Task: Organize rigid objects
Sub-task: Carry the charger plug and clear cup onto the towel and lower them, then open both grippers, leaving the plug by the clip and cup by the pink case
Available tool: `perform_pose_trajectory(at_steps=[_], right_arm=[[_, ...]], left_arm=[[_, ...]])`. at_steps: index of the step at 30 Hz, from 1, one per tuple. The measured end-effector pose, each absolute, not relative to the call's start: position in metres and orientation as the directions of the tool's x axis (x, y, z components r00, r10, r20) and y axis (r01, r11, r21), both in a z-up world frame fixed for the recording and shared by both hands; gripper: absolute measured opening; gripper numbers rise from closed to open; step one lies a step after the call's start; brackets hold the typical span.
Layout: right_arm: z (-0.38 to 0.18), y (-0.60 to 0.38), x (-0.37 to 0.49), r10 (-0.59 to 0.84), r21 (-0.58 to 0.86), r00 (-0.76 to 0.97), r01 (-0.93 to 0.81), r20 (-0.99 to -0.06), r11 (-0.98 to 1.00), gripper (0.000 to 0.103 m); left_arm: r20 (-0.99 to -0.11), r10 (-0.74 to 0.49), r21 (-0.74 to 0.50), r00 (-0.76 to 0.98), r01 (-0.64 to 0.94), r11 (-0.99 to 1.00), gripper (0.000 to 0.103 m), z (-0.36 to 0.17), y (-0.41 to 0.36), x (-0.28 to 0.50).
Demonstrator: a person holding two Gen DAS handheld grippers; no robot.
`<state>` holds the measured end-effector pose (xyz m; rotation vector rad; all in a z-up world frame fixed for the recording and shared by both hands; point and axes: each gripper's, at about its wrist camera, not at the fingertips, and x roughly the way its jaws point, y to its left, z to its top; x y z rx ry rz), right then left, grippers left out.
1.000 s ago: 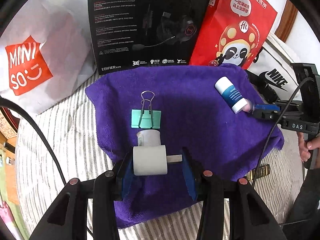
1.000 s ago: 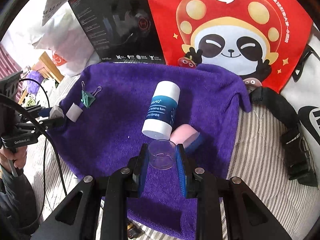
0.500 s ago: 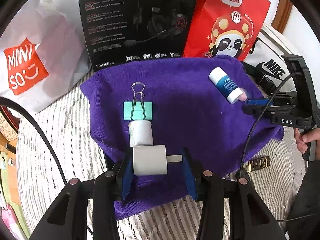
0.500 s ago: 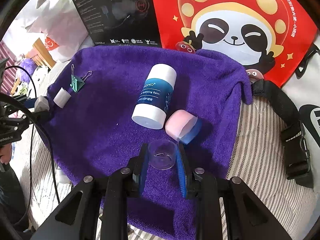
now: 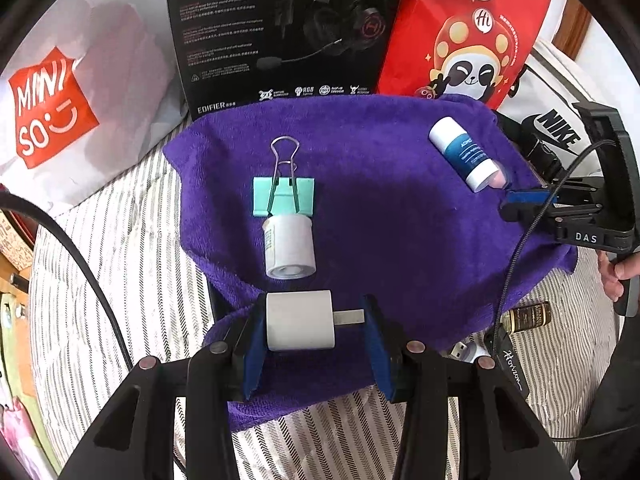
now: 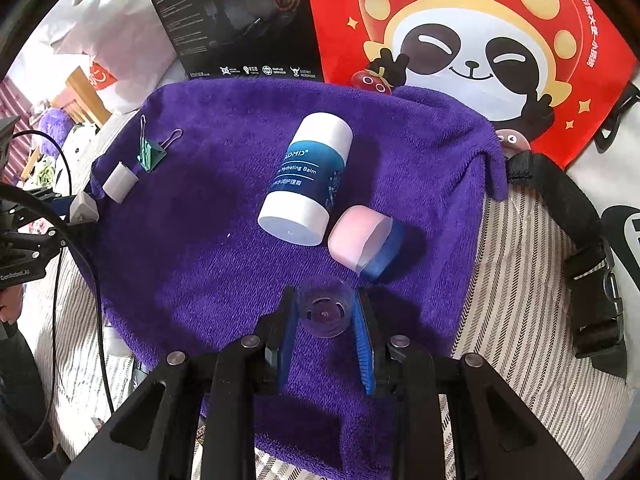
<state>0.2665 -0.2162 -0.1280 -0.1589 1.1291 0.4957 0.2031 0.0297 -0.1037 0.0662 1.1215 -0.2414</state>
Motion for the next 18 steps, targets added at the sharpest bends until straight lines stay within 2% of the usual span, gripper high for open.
perform_pose_trajectory(at_steps=[6,8,10,18], right_arm=[[-0.126,-0.216,0.268,0.305,0.130,0.323,-0.466,-0.896,0.875,0.032],[-0.125,-0.219,0.267,0.324,0.153,0.310,-0.468,-0.894,0.870,0.044],[-0.123,-0.219,0.266,0.326,0.151,0.315,-0.470,-0.891,0.870,0.048],[-0.104,-0.223,0.262,0.343,0.152,0.367,-0.460,-0.865,0.875,0.052]], left_arm=[[-0.906,-0.154,-0.070,0.394,0.219,0.973,0.042,-0.110,0.030,0.206],[-0.909,-0.150,-0.069,0.388,0.215,0.974,0.042,-0.113,0.030,0.207],[-0.910,-0.150,-0.070,0.386,0.215,0.974,0.042,-0.114,0.029,0.208],[-0.916,-0.106,-0.021,0.387,0.219,0.975,0.043,-0.119,0.018,0.211]])
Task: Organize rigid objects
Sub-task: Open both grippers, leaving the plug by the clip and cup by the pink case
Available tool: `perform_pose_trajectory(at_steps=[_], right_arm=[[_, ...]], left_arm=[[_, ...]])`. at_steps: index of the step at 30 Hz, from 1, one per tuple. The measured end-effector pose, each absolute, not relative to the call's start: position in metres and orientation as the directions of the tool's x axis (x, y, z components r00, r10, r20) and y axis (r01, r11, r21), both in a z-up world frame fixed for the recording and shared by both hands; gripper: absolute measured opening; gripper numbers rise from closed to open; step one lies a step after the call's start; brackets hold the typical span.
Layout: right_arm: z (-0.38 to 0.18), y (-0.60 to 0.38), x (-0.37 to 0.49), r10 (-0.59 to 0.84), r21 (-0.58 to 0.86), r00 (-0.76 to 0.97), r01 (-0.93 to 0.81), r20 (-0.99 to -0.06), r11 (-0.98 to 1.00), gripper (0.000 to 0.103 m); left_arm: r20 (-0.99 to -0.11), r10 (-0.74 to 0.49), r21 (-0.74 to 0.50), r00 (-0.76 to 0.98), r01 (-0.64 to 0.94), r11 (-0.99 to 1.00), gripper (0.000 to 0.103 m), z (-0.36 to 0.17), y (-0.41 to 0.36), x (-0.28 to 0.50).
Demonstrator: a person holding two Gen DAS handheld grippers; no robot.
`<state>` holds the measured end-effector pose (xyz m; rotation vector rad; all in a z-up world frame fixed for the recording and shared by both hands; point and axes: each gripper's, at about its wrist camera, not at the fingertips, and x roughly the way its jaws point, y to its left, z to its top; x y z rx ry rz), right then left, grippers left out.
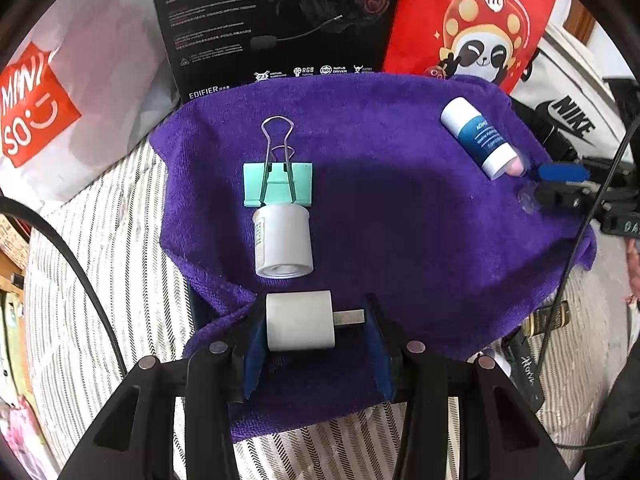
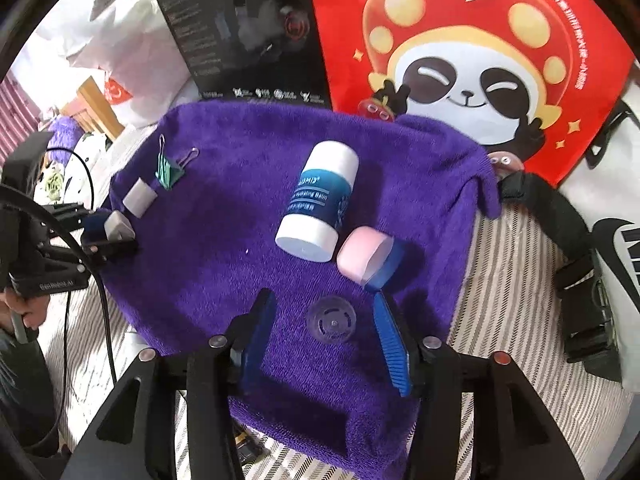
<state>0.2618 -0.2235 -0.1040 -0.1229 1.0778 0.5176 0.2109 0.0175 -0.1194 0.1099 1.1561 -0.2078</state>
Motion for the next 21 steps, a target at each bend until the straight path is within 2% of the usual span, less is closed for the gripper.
perform_pose_trajectory(at_steps=[5,9,15,18,21], right_arm=[[-0.099,-0.225,0.261,0.338,0.149,0.379,-0.449,-0.861,0.881,0.052],[-0.095,-0.225,0.259,0.319,0.129,0.394,-0.438,-0.862,0.890,0.052],[-0.079,-0.228,0.250,0.314,0.119,0.432,-0.420,-0.845,0.900,0.052],[-0.076,-0.233,0.240,0.344,0.157,0.432,-0.413,-0.834,0.897,0.052],[-0.075,-0.235,0.227,0.333,0.153,0.439,-0.396,-0.834,0.906,0.052]], left_arm=[[-0.918,-0.098,-0.013,0.385,0.218,0.976,0.043,-0.120,0.014,0.212],[-0.918,-0.130,-0.045,0.374,0.227,0.973,0.055,-0.120,0.013,0.213],[-0.930,-0.150,-0.088,0.336,0.192,0.977,0.056,-0.116,0.016,0.212],[-0.926,-0.163,-0.102,0.339,0.189,0.977,0.064,-0.107,0.019,0.205],[-0.919,-0.150,-0.086,0.365,0.187,0.979,0.065,-0.094,0.021,0.191]])
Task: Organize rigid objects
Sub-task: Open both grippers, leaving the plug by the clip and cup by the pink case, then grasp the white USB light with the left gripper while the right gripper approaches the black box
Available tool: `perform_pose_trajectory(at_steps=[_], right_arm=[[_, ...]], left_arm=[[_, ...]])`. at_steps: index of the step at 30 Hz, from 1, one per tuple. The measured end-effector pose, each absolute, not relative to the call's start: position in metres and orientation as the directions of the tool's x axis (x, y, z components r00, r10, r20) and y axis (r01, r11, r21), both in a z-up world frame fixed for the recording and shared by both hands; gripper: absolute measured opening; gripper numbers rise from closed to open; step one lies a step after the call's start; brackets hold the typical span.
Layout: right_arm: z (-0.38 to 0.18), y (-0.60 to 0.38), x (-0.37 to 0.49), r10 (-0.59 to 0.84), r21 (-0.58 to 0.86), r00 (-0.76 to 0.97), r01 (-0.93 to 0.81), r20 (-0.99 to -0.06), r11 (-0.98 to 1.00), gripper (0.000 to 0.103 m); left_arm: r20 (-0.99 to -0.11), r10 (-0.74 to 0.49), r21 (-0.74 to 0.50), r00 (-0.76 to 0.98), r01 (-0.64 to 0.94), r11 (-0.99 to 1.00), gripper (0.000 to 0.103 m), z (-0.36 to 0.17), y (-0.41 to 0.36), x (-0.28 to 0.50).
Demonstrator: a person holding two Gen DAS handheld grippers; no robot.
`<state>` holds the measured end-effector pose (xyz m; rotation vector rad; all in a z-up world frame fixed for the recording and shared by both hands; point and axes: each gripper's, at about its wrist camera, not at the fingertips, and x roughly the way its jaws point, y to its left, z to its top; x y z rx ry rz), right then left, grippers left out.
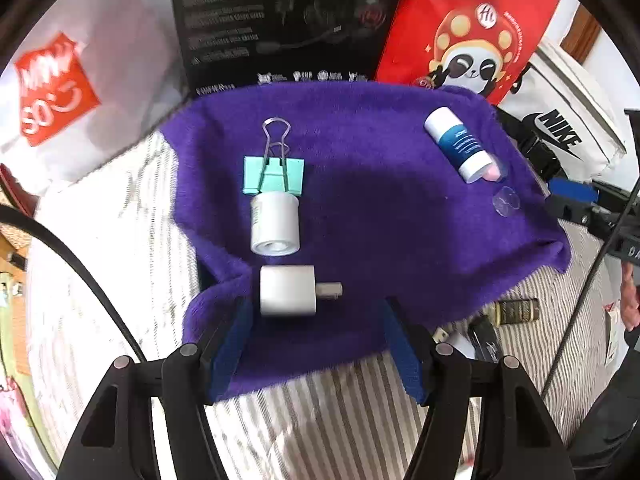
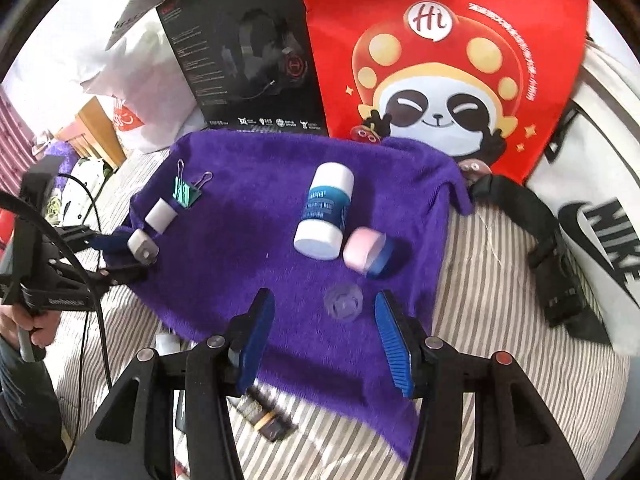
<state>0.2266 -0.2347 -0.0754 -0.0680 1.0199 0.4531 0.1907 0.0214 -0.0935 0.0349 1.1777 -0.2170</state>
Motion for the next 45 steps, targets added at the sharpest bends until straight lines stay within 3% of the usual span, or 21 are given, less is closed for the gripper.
perform_pose_trajectory(at_steps=[5,17,23,27,34,41,45], right_arm=[[-0.078,-0.233,0.199,0.327,0.160,0.450,-0.370,-0.831,0.915,0.052],[-0.076,-0.234,0.124,0.344,0.204,0.497,-0.315,-0.796,0.927,0.054],[-0.092,-0.254,0.097,0.332,0.239,0.504,-0.241,-0.797,0.941,0.054],[-0.105,-0.266,0.086,0.333,0.264,0.495,-0.205,-0.803,0.942,0.054],[-0.116,-0.269,0.077,0.316,0.255,0.484,-0.189,-0.816,0.948,0.054],[-0.118,-0.260,0.081,0.345,0.271,0.484,-0.217,-0.804,0.938,0.054],[-0.122,-0.253,0.087,0.362,0.277,0.487,-0.239,-0.795,0.931,0.054]], left_arm=[[-0.897,-0.164,-0.086,0.410,0.200,0.976,0.072,-0.073,0.020,0.164],[-0.892,-0.195,-0.116,0.408,0.210,0.971,0.072,-0.089,-0.028,0.131],[-0.885,-0.242,-0.189,0.399,0.166,0.968,0.065,-0.109,-0.041,0.138],[-0.902,-0.175,-0.132,0.395,0.134,0.982,0.060,-0.120,-0.050,0.149],[-0.910,-0.039,0.032,0.413,0.163,0.986,0.059,-0.124,-0.051,0.137],[-0.899,-0.047,0.037,0.435,0.181,0.983,0.059,-0.124,-0.057,0.139],[-0.889,-0.068,0.035,0.453,0.217,0.976,0.033,-0.122,-0.061,0.138]])
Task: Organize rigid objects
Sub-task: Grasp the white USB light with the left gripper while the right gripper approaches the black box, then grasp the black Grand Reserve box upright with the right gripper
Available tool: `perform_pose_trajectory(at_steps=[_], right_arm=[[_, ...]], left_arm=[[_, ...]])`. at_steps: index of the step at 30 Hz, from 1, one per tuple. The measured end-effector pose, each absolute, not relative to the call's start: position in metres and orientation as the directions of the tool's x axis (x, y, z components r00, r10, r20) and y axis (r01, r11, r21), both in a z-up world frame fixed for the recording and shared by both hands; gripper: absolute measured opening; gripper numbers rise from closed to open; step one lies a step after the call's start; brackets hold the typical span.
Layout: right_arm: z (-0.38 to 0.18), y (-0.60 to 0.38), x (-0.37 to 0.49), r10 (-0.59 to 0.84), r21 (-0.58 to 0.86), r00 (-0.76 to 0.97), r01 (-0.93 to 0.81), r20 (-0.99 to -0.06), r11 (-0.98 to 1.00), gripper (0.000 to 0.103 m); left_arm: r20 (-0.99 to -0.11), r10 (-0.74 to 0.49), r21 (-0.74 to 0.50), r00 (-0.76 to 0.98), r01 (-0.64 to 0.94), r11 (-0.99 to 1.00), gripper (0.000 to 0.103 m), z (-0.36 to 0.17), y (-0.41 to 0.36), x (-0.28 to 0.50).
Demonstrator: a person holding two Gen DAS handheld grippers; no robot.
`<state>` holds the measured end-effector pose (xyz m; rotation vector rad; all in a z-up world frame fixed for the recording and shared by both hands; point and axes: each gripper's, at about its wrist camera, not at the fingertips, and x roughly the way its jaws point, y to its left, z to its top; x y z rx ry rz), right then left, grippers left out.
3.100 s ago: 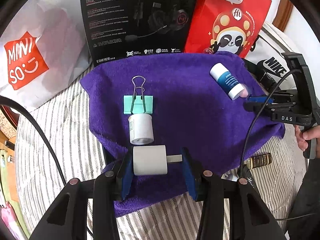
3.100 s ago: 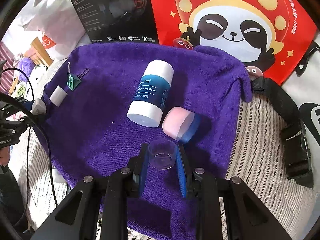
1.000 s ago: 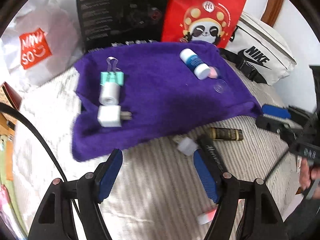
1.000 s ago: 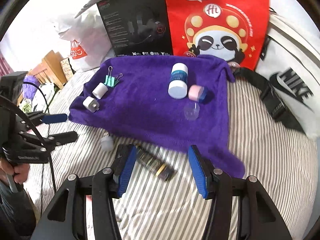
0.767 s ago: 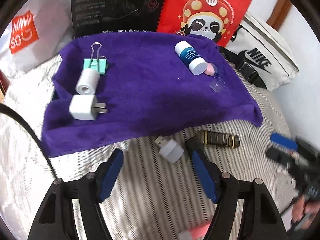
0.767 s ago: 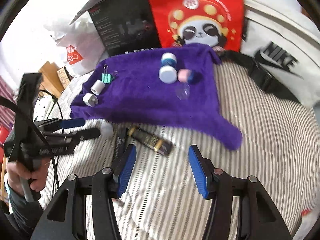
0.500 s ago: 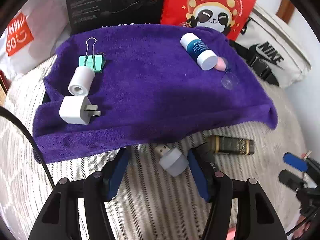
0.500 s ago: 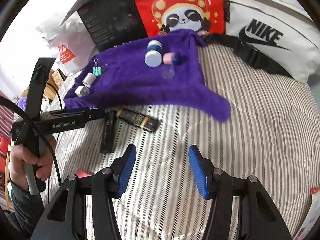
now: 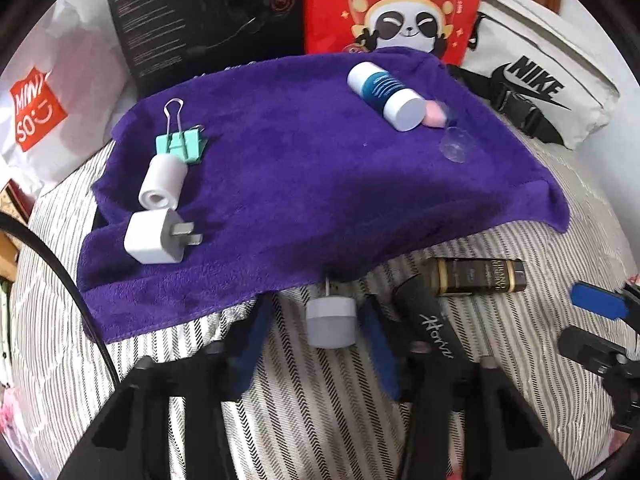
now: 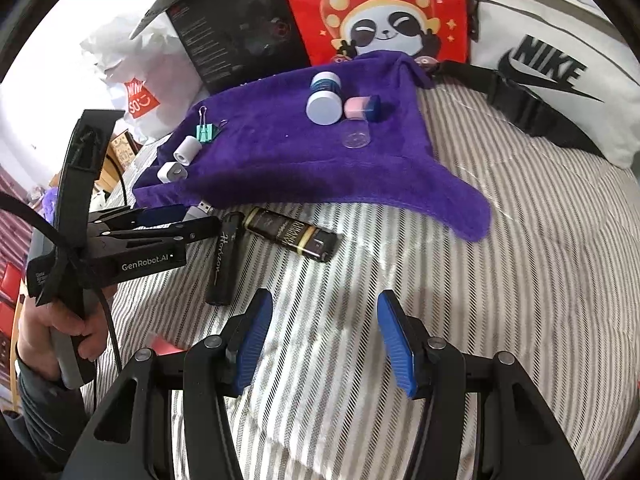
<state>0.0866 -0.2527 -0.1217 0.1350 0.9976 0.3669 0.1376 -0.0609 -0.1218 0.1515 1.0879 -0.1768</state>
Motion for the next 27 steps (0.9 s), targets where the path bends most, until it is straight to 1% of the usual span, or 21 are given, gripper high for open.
perform_pose_trajectory(at_steps=[1,2,8,11,16,20,22,24,27], right_arm=[[-0.123,-0.250,0.089,0.364,0.273,0.488,-0.248,-0.794,0.929,0.054],[-0.125,-0.246,0.092,0.362,0.264,0.484,-0.260,-0.797,0.929,0.054],[-0.132,-0.229,0.112,0.332,0.185,0.490,-0.324,-0.806,0.928,0.054],[-0.137,-0.222,0.123,0.330,0.158,0.478,-0.364,-0.814,0.918,0.054],[-0.134,-0.206,0.133,0.317,0.073,0.508,-0.443,-0.801,0.894,0.054],[-0.139,-0.189,0.132,0.288,-0.013,0.538,-0.487,-0.793,0.874,0.055],[-0.139,-0.189,0.131,0.292,-0.013,0.552,-0.482,-0.781,0.876,0.056],[-0.140,-0.193,0.133,0.311,0.026,0.547,-0.466,-0.778,0.884,0.057],[-0.141,-0.191,0.131,0.306,0.011,0.560,-0.469,-0.770,0.883,0.059]], left_arm=[[-0.889,-0.073,0.037,0.451,0.230,0.973,0.024,-0.121,-0.061,0.137],[-0.891,-0.077,0.035,0.447,0.236,0.971,0.023,-0.120,-0.059,0.137],[-0.894,-0.057,0.040,0.444,0.205,0.978,0.023,-0.117,-0.034,0.130],[-0.896,-0.072,0.012,0.437,0.186,0.983,0.023,-0.117,-0.019,0.125],[-0.890,-0.124,-0.045,0.438,0.188,0.981,0.023,-0.117,-0.008,0.119],[-0.883,-0.114,-0.021,0.455,0.204,0.979,0.023,-0.119,-0.011,0.116],[-0.877,-0.105,-0.005,0.468,0.209,0.978,0.023,-0.119,-0.013,0.114],[-0.873,-0.098,0.007,0.479,0.212,0.977,0.023,-0.120,-0.014,0.112],[-0.868,-0.100,0.006,0.486,0.211,0.977,0.023,-0.120,-0.013,0.111]])
